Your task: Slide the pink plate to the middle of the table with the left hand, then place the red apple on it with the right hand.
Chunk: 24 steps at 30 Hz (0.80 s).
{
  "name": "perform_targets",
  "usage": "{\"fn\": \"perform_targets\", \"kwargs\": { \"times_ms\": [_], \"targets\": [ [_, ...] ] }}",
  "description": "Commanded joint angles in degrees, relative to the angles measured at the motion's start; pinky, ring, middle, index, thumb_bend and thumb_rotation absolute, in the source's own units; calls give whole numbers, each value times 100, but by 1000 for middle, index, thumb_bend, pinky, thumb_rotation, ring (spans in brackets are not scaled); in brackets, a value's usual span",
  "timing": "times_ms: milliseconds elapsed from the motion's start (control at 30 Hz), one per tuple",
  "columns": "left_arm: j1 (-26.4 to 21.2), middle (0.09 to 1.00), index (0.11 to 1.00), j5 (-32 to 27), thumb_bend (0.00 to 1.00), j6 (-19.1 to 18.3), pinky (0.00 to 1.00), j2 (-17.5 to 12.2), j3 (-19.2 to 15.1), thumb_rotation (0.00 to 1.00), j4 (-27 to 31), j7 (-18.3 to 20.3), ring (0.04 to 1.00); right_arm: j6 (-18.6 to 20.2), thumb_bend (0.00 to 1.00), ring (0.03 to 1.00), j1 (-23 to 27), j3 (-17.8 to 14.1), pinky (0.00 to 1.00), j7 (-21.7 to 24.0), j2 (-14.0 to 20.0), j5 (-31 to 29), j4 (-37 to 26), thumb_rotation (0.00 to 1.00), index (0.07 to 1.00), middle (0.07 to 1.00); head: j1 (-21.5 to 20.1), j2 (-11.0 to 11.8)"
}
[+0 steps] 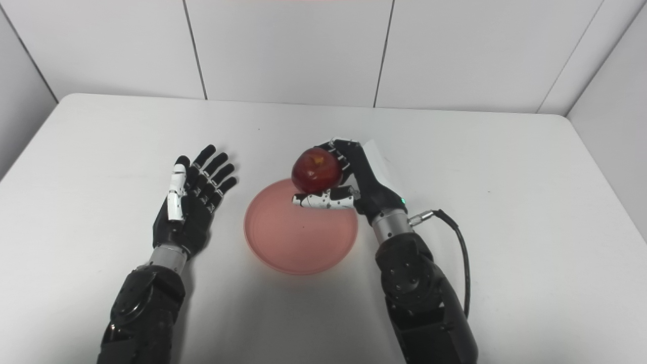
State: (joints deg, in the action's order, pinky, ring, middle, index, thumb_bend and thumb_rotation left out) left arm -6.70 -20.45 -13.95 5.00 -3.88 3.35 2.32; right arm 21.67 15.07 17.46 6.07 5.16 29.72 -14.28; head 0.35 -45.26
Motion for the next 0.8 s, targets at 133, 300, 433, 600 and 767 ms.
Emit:
{"fn": "perform_targets", "kwargs": {
  "times_ms": [133,300,433,600,767],
  "targets": [
    [-46,872,862,84,430,34,866,14,26,1000,110,-17,865,-253,506,490,65,62,433,-92,-118,62,48,136,489,528,-2,-29],
    [-52,869,860,82,431,13,864,24,12,1000,123,-23,864,-252,507,492,-7,95,439,-76,-156,42,187,135,489,530,6,-40],
    [-55,874,861,86,427,63,868,12,11,1000,98,19,867,-370,507,490,-40,147,432,-119,-163,43,329,133,490,529,10,-40],
    [-61,869,855,98,429,25,872,21,-8,1000,131,-15,865,-401,507,486,-49,279,429,-119,-160,113,470,134,490,530,17,-46],
    [-65,869,857,109,429,29,872,9,-15,1000,129,-8,864,-480,507,469,-57,356,403,-155,-165,110,566,134,489,517,17,-46]
  ]
}}
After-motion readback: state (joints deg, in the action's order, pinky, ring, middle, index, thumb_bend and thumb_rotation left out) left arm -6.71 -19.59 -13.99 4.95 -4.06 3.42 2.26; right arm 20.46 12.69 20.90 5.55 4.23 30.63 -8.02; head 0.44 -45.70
